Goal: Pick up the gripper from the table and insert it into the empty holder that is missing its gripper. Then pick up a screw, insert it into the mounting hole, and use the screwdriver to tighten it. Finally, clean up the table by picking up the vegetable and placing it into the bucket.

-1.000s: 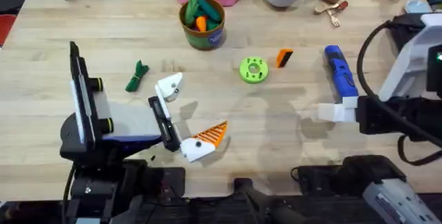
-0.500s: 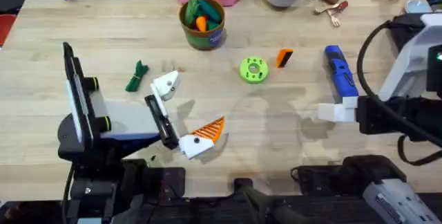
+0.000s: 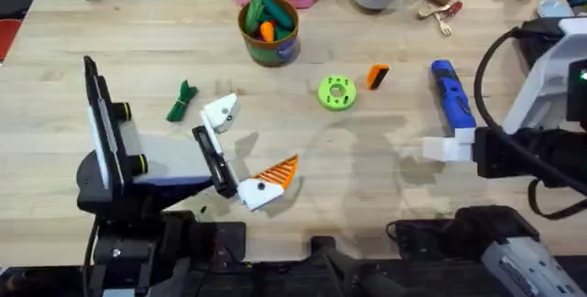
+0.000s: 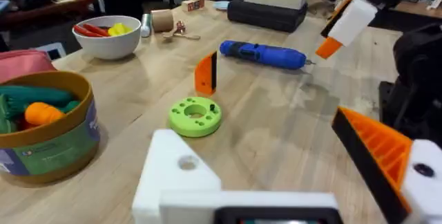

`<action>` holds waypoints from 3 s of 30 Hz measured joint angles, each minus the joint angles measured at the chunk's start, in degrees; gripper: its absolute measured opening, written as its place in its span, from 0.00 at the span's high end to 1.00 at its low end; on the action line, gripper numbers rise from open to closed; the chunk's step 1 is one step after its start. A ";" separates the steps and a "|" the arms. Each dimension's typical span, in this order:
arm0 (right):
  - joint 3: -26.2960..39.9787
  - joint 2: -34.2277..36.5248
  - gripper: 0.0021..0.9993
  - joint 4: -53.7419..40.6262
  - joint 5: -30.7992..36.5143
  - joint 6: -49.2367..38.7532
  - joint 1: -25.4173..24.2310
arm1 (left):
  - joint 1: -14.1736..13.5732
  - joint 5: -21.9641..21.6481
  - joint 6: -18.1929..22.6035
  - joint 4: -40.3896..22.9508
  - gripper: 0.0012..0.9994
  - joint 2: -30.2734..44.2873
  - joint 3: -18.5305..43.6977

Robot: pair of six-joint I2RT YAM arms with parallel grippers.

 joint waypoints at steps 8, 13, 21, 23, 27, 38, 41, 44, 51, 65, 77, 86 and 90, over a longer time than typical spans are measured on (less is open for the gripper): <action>0.00 -0.01 0.01 0.00 -0.01 0.00 0.00 | 0.00 0.00 0.00 0.00 0.01 0.01 0.00; 0.00 -0.02 0.01 0.00 0.02 0.00 0.00 | 0.00 0.00 0.00 0.02 0.01 0.00 0.00; 0.00 -0.01 0.01 0.09 2.29 0.00 0.00 | 0.00 0.00 0.00 0.01 0.01 0.01 0.00; 0.00 -0.02 0.01 0.09 2.70 0.00 0.00 | 0.00 0.00 0.00 0.00 0.01 0.00 0.00; 0.00 -0.01 0.01 0.09 3.12 0.00 0.00 | 0.00 0.00 0.00 0.00 0.01 0.00 0.00; 0.00 0.00 0.01 0.09 3.30 0.00 0.00 | 0.00 0.00 0.00 0.00 0.01 0.00 0.00; 0.00 -0.02 0.01 0.10 3.30 0.00 0.00 | 0.00 0.00 0.00 0.00 0.01 0.01 0.00; 0.00 -0.01 0.01 0.09 3.30 0.00 0.00 | 0.00 0.00 0.00 0.00 0.01 0.01 0.00; 1.12 0.09 0.01 0.66 3.30 0.00 0.00 | 0.00 0.00 0.00 0.00 0.01 0.00 0.00; 24.86 23.27 0.01 -7.07 3.45 0.00 2.57 | 0.00 0.00 0.00 0.00 0.01 0.00 0.00; 42.15 48.17 0.01 -8.08 3.48 0.21 7.83 | 0.00 0.01 0.01 0.00 0.01 0.01 0.00; 48.04 59.15 0.01 -5.83 3.48 4.90 10.22 | 0.00 0.01 0.00 0.00 0.01 0.00 0.00; 48.04 62.11 0.01 -4.96 3.47 7.05 11.14 | 0.00 0.00 0.01 0.00 0.01 0.01 0.00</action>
